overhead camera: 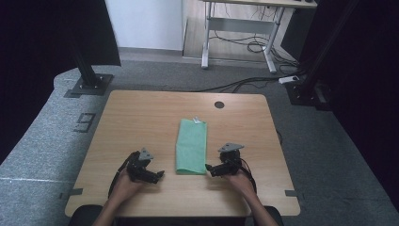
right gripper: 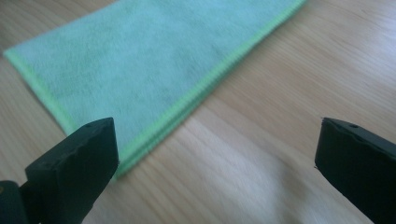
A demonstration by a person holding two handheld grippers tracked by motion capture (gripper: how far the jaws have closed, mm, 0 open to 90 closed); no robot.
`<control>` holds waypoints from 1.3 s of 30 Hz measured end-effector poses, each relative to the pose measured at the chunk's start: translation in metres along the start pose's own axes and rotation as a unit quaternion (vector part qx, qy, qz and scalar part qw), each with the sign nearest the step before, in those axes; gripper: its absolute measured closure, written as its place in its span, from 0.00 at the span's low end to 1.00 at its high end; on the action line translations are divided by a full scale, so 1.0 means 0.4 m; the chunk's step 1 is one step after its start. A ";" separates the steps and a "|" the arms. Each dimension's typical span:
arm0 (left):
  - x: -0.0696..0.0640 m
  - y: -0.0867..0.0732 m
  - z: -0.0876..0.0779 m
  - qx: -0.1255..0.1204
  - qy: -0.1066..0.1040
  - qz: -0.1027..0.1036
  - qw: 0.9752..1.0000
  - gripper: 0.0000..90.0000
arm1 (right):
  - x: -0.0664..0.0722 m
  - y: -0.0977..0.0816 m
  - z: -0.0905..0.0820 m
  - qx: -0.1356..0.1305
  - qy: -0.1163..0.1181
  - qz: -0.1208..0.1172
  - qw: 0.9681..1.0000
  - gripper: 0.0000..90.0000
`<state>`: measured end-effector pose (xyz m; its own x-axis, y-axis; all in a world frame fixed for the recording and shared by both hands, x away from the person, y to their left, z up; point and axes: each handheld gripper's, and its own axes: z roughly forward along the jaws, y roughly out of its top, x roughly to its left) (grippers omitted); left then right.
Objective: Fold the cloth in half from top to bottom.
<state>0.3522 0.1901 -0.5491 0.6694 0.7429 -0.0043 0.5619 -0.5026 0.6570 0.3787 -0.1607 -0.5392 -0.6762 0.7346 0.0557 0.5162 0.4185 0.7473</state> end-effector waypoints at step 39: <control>-0.001 0.071 -0.001 -0.025 0.007 -0.006 1.000 0.01 | 0.075 0.032 0.094 0.038 -0.008 -0.020 0.999 0.00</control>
<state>0.3677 0.1756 -0.5299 0.6562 0.7546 -0.0017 0.5444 -0.4718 0.6935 0.3849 -0.1134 -0.5530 -0.6890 0.7247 0.0147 0.5271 0.4870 0.6964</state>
